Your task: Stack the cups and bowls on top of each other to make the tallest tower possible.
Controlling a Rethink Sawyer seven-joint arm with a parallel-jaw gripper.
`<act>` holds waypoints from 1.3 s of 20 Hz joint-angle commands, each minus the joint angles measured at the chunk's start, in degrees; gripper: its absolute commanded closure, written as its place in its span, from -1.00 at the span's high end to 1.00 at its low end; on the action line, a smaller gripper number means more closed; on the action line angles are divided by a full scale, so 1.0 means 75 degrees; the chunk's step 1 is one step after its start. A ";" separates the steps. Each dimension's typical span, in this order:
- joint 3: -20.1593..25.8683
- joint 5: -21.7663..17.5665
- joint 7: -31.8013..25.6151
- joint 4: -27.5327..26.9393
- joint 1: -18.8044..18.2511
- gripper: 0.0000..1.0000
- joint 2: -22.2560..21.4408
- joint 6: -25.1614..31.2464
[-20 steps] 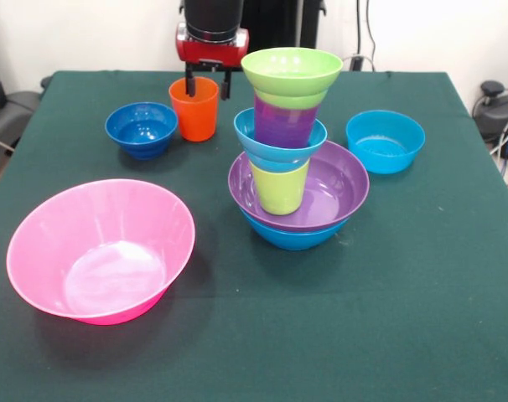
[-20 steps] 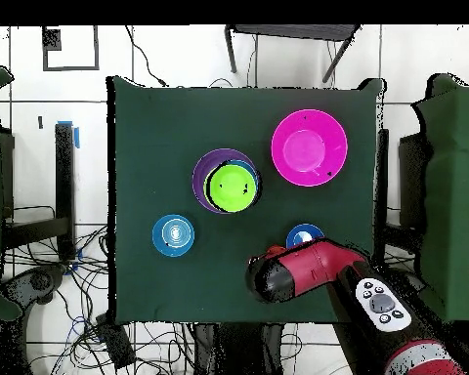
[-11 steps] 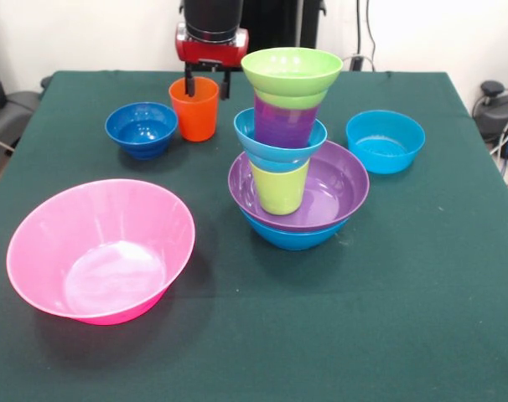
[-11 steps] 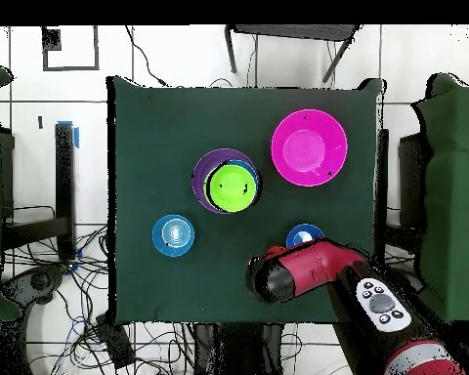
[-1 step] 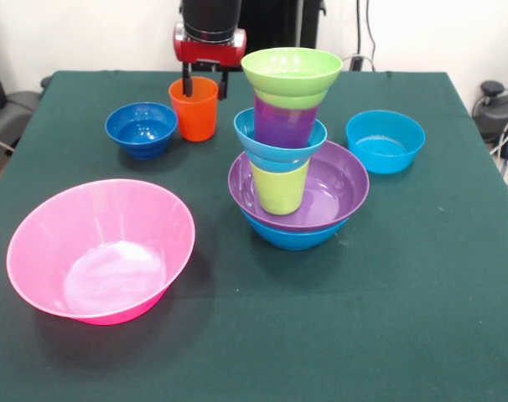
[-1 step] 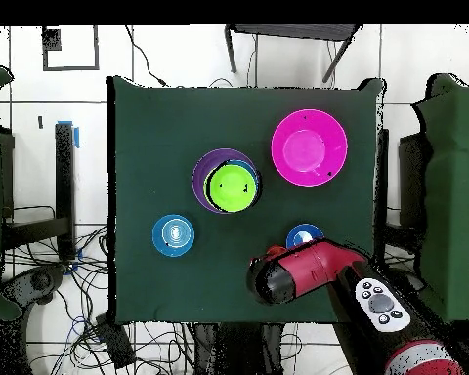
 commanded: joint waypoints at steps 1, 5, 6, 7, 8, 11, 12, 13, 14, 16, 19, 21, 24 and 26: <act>0.0357 -0.0654 -0.0843 -0.0359 0.0167 1.00 0.0436 -0.0495; 0.0346 -0.0686 -0.0765 -0.0370 0.0178 1.00 0.0482 -0.0547; 0.0335 -0.0705 -0.0736 -0.0376 0.0196 1.00 0.0485 -0.0564; 0.0336 -0.0713 -0.0721 -0.0376 0.0192 1.00 0.0500 -0.0577; 0.0320 -0.0738 -0.0674 -0.0383 0.0218 1.00 0.0509 -0.0607; 0.0269 -0.0794 -0.0530 -0.0388 0.0288 1.00 0.0539 -0.0701; 0.0235 -0.0816 -0.0478 -0.0393 0.0325 1.00 0.0545 -0.0728; 0.0199 -0.0842 -0.0431 -0.0403 0.0364 1.00 0.0555 -0.0755; 0.0161 -0.0869 -0.0388 -0.0414 0.0400 1.00 0.0565 -0.0784; 0.0097 -0.0910 -0.0310 -0.0437 0.0468 1.00 0.0581 -0.0860; 0.0017 -0.0950 -0.0256 -0.0423 0.0521 1.00 0.0573 -0.0959; -0.0032 -0.0959 -0.0231 -0.0423 0.0564 1.00 0.0562 -0.1001; 0.0103 -0.0897 -0.0412 -0.0381 0.0386 -1.00 0.0575 -0.1102; 0.0145 -0.0822 -0.0458 -0.0353 0.0307 -1.00 0.0571 -0.1077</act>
